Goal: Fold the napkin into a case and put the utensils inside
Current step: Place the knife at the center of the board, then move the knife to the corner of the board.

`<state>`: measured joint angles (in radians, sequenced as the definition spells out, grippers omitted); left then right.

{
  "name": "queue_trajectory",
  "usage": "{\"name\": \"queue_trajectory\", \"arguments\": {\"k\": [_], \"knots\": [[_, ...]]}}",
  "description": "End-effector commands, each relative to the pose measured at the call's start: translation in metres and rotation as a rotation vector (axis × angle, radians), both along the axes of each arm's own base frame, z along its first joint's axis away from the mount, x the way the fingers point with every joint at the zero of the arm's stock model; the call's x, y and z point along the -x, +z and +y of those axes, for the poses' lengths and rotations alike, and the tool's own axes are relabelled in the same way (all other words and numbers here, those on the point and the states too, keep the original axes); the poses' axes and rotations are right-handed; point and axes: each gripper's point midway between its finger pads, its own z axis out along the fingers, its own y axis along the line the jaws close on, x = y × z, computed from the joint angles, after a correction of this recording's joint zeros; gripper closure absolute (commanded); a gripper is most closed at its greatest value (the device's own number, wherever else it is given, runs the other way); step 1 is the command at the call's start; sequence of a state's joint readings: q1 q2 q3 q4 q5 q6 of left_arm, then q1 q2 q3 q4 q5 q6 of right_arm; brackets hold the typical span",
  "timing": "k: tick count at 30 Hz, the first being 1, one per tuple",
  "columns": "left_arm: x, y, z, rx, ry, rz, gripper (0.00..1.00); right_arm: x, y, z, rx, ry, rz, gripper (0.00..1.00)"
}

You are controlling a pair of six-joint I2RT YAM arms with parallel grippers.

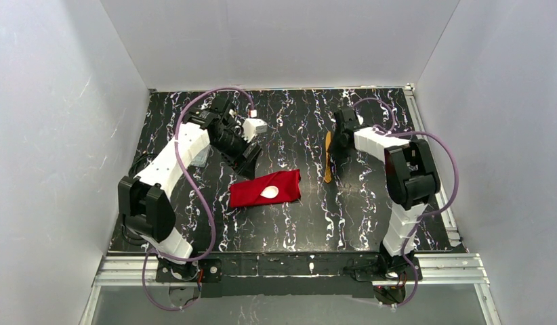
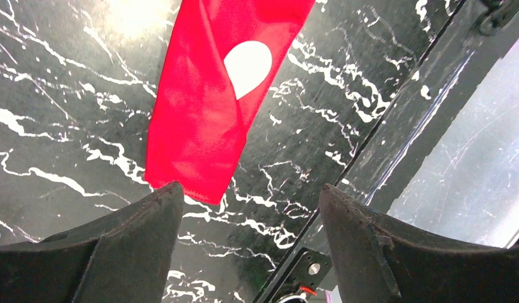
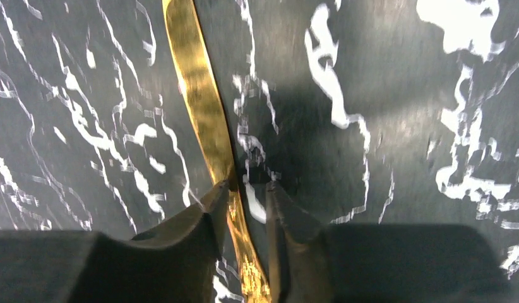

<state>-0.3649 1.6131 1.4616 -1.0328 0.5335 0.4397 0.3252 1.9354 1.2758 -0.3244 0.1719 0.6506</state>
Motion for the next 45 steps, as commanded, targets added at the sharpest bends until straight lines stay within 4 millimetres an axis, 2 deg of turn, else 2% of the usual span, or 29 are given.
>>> {"name": "queue_trajectory", "arguments": {"k": [1, 5, 8, 11, 16, 17, 19, 24, 26, 27, 28, 30, 32, 34, 37, 40, 42, 43, 45], "knots": [[-0.006, 0.022, -0.017, 0.09, 0.041, -0.004, 0.23, 0.037, 0.002, 0.012, -0.024, 0.076, 0.03, 0.56], [-0.012, 0.03, -0.019, 0.089, 0.052, -0.01, 0.23, 0.055, -0.002, 0.022, -0.006, 0.13, 0.043, 0.5], [-0.014, 0.033, -0.016, 0.067, 0.058, -0.015, 0.23, 0.066, -0.012, 0.026, 0.024, 0.157, 0.076, 0.52], [-0.014, 0.031, -0.012, 0.042, 0.064, -0.012, 0.23, 0.076, -0.019, 0.027, 0.034, 0.17, 0.101, 0.67], [-0.002, 0.025, -0.01, 0.047, 0.044, 0.015, 0.23, 0.09, -0.031, 0.026, 0.037, 0.164, 0.131, 0.99], [0.0, 0.024, -0.011, 0.054, 0.036, 0.019, 0.23, 0.094, -0.032, 0.025, 0.033, 0.16, 0.135, 0.99], [0.006, 0.023, -0.013, 0.076, 0.015, 0.025, 0.23, 0.1, -0.031, 0.026, 0.012, 0.148, 0.13, 0.99], [0.02, 0.016, -0.017, 0.08, -0.062, 0.016, 0.23, 0.113, -0.012, 0.039, -0.097, 0.147, 0.077, 0.99], [0.017, 0.018, -0.023, 0.091, -0.063, 0.0, 0.23, 0.108, -0.002, 0.041, -0.101, 0.154, 0.051, 0.99], [0.013, 0.02, -0.026, 0.105, -0.051, -0.011, 0.23, 0.1, 0.005, 0.041, -0.087, 0.153, 0.025, 0.99], [0.005, 0.022, -0.031, 0.124, -0.034, -0.035, 0.23, 0.092, 0.011, 0.038, -0.055, 0.155, 0.005, 0.95], [-0.005, 0.029, -0.04, 0.168, -0.016, -0.063, 0.23, 0.073, 0.025, 0.037, 0.003, 0.168, -0.017, 0.74], [-0.016, 0.033, -0.049, 0.194, -0.019, -0.097, 0.23, 0.056, 0.035, 0.037, 0.038, 0.18, -0.036, 0.59], [-0.031, 0.032, -0.055, 0.179, -0.034, -0.136, 0.24, 0.042, 0.038, 0.037, 0.042, 0.177, -0.042, 0.51], [-0.056, 0.021, -0.063, 0.133, -0.054, -0.161, 0.25, 0.026, 0.038, 0.03, 0.042, 0.152, -0.028, 0.48], [-0.076, 0.006, -0.076, 0.089, -0.078, -0.186, 0.26, 0.017, 0.038, 0.029, -0.053, 0.106, -0.045, 0.48], [-0.085, -0.009, -0.09, 0.068, -0.07, -0.157, 0.27, 0.015, 0.037, 0.027, -0.098, 0.09, -0.037, 0.49], [-0.087, -0.007, -0.098, 0.075, -0.056, -0.148, 0.27, 0.017, 0.035, 0.027, -0.12, 0.092, -0.023, 0.49], [-0.092, -0.018, -0.116, 0.077, -0.016, -0.09, 0.28, 0.024, 0.031, 0.03, -0.18, 0.103, -0.004, 0.48]]}}
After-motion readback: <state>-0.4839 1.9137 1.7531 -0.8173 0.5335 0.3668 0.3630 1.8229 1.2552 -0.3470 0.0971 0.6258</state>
